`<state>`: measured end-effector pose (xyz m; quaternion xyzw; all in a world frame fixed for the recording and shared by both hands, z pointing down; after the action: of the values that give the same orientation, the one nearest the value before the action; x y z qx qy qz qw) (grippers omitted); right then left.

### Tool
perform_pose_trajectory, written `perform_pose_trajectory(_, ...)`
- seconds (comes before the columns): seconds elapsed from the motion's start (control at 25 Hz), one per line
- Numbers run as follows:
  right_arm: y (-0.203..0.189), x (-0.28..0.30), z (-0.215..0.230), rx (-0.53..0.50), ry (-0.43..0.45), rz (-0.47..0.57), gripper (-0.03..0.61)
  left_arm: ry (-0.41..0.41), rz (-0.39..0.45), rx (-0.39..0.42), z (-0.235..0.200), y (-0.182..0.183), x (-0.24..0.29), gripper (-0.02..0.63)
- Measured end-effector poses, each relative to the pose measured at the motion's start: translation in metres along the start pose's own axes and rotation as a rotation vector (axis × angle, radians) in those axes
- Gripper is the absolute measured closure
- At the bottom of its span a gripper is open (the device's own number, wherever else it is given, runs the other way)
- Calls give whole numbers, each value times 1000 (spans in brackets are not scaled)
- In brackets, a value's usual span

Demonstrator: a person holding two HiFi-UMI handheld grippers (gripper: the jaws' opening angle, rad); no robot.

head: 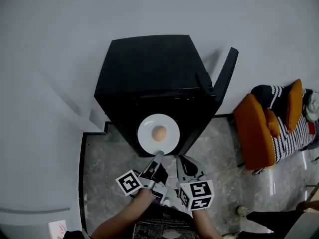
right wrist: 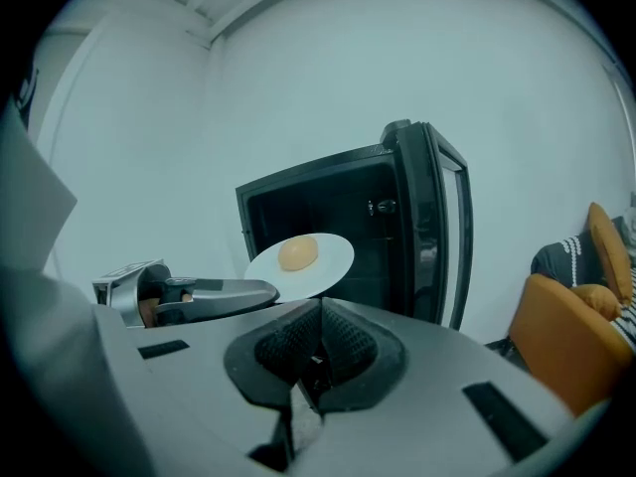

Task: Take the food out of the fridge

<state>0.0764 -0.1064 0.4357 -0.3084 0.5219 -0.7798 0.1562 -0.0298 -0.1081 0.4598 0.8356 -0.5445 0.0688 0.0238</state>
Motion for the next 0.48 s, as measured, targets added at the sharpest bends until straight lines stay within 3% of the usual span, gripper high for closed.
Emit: perform_pose_trajectory(0.48,-11,-32,-44,-34,15,17,555,3,16,43,15,-25,-61,592)
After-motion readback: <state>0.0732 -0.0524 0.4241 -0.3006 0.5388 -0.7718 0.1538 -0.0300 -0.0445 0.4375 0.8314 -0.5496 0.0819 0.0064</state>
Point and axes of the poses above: the fingertips, and each gripper's own axes: x forward along the fingers, z to its right, y out of its top, the point moved 4 cm from there along -x, backward along the fingers, and after that the axes turned 15 degrees about y, right-handed, at the moved point
